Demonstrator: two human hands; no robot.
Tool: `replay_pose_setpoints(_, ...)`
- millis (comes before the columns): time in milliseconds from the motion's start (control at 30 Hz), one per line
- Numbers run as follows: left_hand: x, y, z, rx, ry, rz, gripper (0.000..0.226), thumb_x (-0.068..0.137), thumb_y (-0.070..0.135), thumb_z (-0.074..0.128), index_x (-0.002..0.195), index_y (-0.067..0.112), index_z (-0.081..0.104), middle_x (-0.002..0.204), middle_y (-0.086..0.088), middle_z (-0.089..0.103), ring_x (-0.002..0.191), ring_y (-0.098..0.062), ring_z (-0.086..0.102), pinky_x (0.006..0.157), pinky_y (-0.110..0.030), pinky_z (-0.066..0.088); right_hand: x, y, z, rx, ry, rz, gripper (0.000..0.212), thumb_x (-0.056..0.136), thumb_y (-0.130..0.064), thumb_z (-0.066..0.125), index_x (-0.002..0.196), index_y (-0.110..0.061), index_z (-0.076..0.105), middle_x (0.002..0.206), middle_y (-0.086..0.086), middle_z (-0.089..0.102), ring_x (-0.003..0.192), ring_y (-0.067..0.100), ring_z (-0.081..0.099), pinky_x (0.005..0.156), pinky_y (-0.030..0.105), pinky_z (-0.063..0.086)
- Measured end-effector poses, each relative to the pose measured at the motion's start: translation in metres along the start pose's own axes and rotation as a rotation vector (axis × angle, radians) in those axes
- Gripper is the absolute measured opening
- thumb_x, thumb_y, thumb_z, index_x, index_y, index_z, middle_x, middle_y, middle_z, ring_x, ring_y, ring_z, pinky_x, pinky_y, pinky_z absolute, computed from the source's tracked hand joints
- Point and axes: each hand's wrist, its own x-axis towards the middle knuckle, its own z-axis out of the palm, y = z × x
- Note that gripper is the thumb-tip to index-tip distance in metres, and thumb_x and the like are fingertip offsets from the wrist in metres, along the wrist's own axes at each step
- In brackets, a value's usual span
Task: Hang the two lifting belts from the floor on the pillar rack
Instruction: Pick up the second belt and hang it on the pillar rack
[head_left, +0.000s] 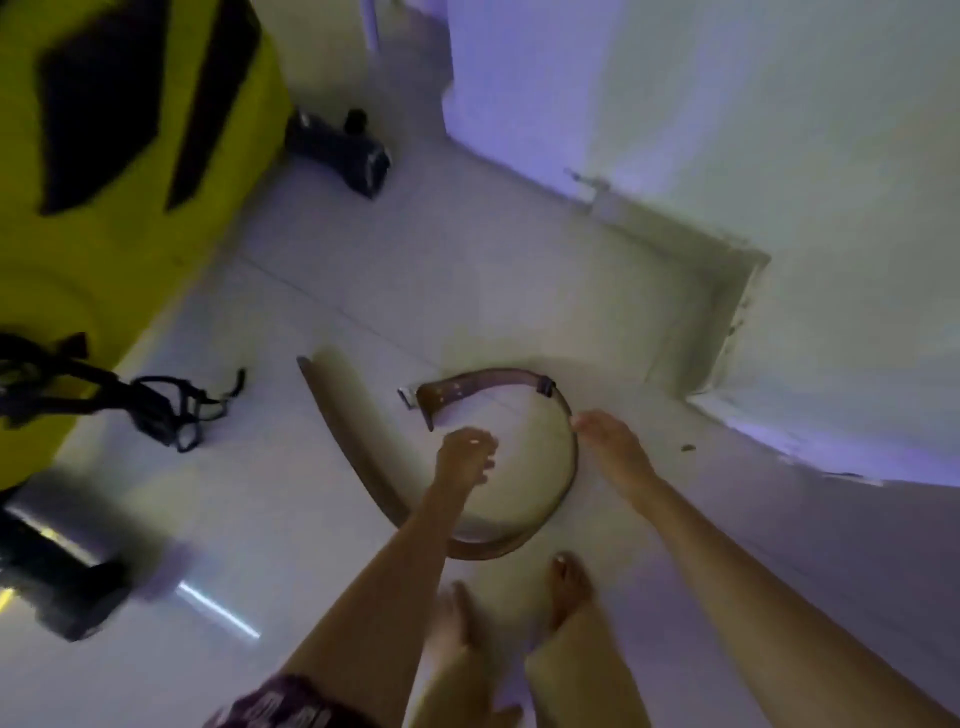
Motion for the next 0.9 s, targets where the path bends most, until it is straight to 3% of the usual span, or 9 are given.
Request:
replay_pose_setpoints(67, 0.082, -0.022, 0.022, -0.039, 0.004, -0.075, 0.011, 0.091, 0.019, 0.058, 0.084, 0.01, 0.058, 0.086, -0.012, 0.056, 0.061, -0.017, 0.052, 0.055, -0.028, 0.046, 0.075, 0.033, 0.031, -0.024, -0.024, -0.013, 0.037, 0.098, -0.019, 0.038, 0.125, 0.003, 0.049, 0.132, 0.019, 0.051, 0.123, 0.032, 0.046, 0.099, 0.034, 0.034)
replay_pose_setpoints(167, 0.186, -0.029, 0.045, -0.292, -0.004, -0.164, 0.055, 0.091, 0.042, 0.053, 0.129, 0.003, 0.043, 0.113, -0.018, 0.051, 0.08, -0.026, 0.056, 0.059, -0.035, 0.052, 0.164, 0.07, 0.06, 0.024, 0.034, 0.015, 0.048, 0.098, -0.03, 0.037, 0.138, -0.003, 0.038, 0.143, 0.017, 0.042, 0.129, 0.029, 0.042, 0.104, 0.033, 0.033)
replay_pose_setpoints(267, 0.253, -0.012, 0.059, -0.595, -0.029, -0.215, 0.072, 0.088, 0.05, 0.053, 0.141, 0.005, 0.032, 0.138, -0.02, 0.04, 0.117, -0.038, 0.049, 0.076, -0.044, 0.051, 0.212, 0.099, 0.074, 0.071, 0.066, 0.06, 0.047, 0.099, -0.034, 0.032, 0.133, -0.005, 0.044, 0.128, 0.014, 0.053, 0.109, 0.023, 0.049, 0.087, 0.027, 0.033)
replay_pose_setpoints(333, 0.277, -0.003, 0.061, -0.672, 0.014, -0.259, 0.059, 0.093, 0.037, 0.052, 0.139, 0.003, 0.037, 0.134, -0.019, 0.047, 0.106, -0.033, 0.055, 0.08, -0.04, 0.052, 0.218, 0.112, 0.083, 0.132, 0.052, 0.06, 0.049, 0.098, -0.039, 0.029, 0.133, -0.009, 0.045, 0.121, 0.01, 0.053, 0.107, 0.022, 0.048, 0.087, 0.026, 0.032)
replay_pose_setpoints(433, 0.286, 0.0, 0.058, -0.731, 0.182, -0.257, 0.034, 0.093, 0.02, 0.051, 0.113, -0.007, 0.056, 0.089, -0.019, 0.06, 0.095, -0.032, 0.062, 0.074, -0.033, 0.05, 0.197, 0.116, 0.084, 0.243, 0.034, 0.081, 0.054, 0.098, -0.045, 0.021, 0.141, -0.016, 0.034, 0.141, 0.006, 0.042, 0.135, 0.023, 0.035, 0.107, 0.031, 0.026)
replay_pose_setpoints(567, 0.175, 0.009, 0.042, -0.863, -0.024, -0.234, 0.014, 0.092, -0.01, 0.042, 0.082, -0.003, 0.05, 0.077, -0.02, 0.058, 0.1, -0.031, 0.055, 0.094, -0.045, 0.042, 0.117, 0.082, 0.046, 0.393, 0.113, 0.159, 0.053, 0.099, -0.041, 0.021, 0.133, -0.006, 0.043, 0.134, 0.017, 0.048, 0.121, 0.024, 0.046, 0.097, 0.031, 0.033)
replay_pose_setpoints(633, 0.092, 0.027, 0.033, -0.785, -0.164, -0.187, 0.013, 0.091, -0.01, 0.045, 0.086, -0.003, 0.054, 0.068, -0.016, 0.069, 0.084, -0.026, 0.064, 0.094, -0.04, 0.047, 0.055, 0.043, 0.019, 0.418, 0.11, 0.151, 0.049, 0.1, -0.035, 0.023, 0.134, -0.004, 0.041, 0.14, 0.016, 0.044, 0.119, 0.019, 0.044, 0.092, 0.024, 0.031)
replay_pose_setpoints(733, -0.057, 0.06, 0.022, -0.546, -0.323, -0.069, 0.014, 0.091, -0.007, 0.046, 0.088, -0.002, 0.059, 0.061, -0.008, 0.073, 0.06, -0.018, 0.071, 0.067, -0.031, 0.06, -0.054, -0.023, -0.027, 0.427, 0.051, 0.102, 0.047, 0.099, -0.035, 0.029, 0.128, -0.004, 0.051, 0.134, 0.014, 0.052, 0.109, 0.017, 0.048, 0.08, 0.022, 0.037)
replay_pose_setpoints(900, -0.297, 0.101, -0.01, -0.067, -0.473, 0.177, 0.03, 0.085, -0.005, 0.058, 0.115, -0.003, 0.058, 0.083, -0.004, 0.073, 0.069, -0.012, 0.07, 0.066, -0.024, 0.059, -0.255, -0.117, -0.086, 0.515, 0.029, -0.03, 0.046, 0.095, -0.043, 0.038, 0.093, -0.006, 0.066, 0.087, 0.008, 0.065, 0.08, 0.017, 0.059, 0.055, 0.013, 0.046)
